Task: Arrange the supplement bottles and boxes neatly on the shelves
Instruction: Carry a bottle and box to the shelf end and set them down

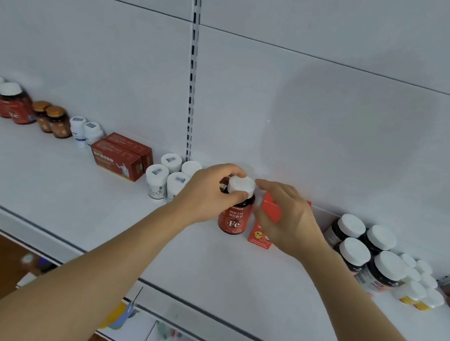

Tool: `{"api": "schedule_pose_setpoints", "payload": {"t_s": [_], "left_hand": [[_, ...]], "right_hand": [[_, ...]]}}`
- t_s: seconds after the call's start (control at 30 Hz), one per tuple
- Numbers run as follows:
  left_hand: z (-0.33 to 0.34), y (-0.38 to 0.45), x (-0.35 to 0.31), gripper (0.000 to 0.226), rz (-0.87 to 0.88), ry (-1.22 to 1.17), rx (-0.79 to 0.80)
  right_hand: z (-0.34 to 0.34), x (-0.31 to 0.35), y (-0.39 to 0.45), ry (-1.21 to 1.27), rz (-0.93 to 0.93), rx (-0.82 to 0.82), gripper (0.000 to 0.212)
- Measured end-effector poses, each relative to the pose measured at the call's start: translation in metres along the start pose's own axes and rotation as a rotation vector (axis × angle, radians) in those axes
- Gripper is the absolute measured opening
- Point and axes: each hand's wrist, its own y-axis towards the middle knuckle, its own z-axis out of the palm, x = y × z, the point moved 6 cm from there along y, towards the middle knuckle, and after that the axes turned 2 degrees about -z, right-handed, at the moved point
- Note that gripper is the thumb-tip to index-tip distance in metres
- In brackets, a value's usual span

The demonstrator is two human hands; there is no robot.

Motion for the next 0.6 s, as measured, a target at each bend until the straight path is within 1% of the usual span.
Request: {"api": "schedule_pose_setpoints", "payload": {"t_s": [0.1, 0.17, 0.27, 0.33, 0.47, 0.6], "left_hand": [[-0.015, -0.004, -0.001, 0.034, -0.051, -0.034, 0.009], [-0.027, -0.009, -0.001, 0.037, -0.071, -0.024, 0.017], [-0.042, -0.019, 0.007, 0.037, -0.123, -0.070, 0.051], [-0.055, -0.025, 0.014, 0.035, -0.160, -0.116, 0.050], [-0.088, -0.038, 0.029, 0.048, -0.178, -0.144, 0.050], [-0.136, -0.055, 0.048, 0.042, -0.125, -0.141, 0.072]], "right_hand": [[0.013, 0.007, 0.008, 0.077, 0.036, 0.104, 0.057], [0.020, 0.015, 0.013, 0.108, 0.046, 0.110, 0.058], [0.024, 0.041, 0.024, 0.164, -0.027, 0.062, 0.046], [0.030, 0.062, 0.031, 0.221, -0.048, 0.062, 0.037], [0.049, 0.095, 0.044, 0.189, 0.030, 0.055, 0.030], [0.079, 0.134, 0.061, 0.159, 0.114, 0.080, 0.026]]}}
